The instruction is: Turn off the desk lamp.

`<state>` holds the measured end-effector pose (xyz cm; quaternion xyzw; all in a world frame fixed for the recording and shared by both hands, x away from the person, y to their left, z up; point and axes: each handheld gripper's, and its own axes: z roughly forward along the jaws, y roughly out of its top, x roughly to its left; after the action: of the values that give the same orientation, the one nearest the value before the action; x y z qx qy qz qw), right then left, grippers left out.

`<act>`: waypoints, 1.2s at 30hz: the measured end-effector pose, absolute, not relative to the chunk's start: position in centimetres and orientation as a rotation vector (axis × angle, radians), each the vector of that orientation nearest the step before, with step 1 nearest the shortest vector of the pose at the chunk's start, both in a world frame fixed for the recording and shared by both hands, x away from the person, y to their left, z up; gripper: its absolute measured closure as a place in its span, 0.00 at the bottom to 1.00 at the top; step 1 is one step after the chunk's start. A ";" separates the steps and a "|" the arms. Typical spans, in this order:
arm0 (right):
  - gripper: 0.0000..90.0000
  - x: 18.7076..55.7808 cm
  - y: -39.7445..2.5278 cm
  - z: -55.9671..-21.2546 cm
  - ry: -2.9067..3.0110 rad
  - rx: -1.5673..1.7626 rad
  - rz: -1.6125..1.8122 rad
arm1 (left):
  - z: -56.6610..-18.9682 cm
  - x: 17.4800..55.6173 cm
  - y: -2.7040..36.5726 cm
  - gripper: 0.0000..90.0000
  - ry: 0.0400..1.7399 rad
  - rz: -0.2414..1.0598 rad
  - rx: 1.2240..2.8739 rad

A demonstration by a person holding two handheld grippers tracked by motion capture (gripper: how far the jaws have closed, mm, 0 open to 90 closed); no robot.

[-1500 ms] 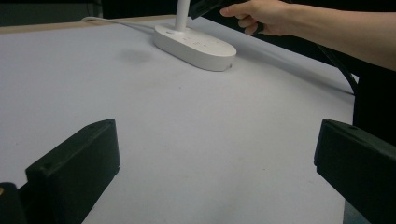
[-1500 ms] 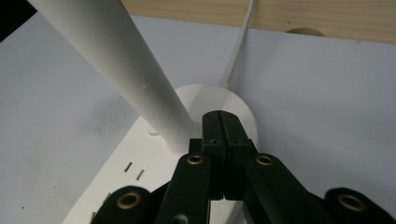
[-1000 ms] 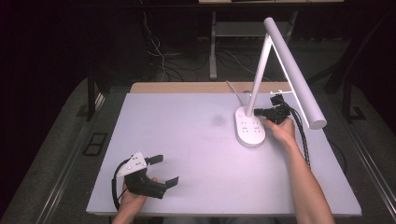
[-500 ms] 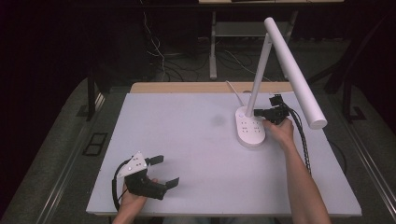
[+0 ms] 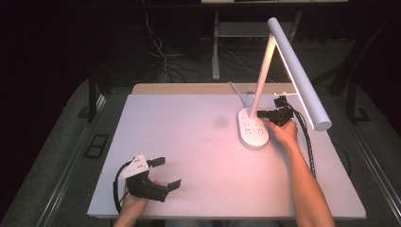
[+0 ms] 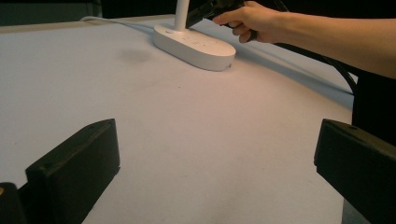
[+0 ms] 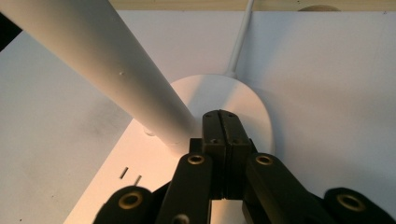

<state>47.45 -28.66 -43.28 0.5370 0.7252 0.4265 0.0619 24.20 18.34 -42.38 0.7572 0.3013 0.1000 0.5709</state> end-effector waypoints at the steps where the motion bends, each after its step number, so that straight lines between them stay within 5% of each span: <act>1: 1.00 47.4 -28.6 -43.3 2.192 1.624 1.287 | -42.4 24.2 18.3 0.00 0.707 0.234 1.777; 36: 1.00 47.2 -28.2 -43.1 2.174 1.617 1.247 | -42.4 24.2 18.3 0.00 0.706 0.234 1.786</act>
<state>47.21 -28.16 -43.12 0.5404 0.7267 0.4167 0.0795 24.22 18.27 -42.42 0.7602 0.3005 0.0996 0.5674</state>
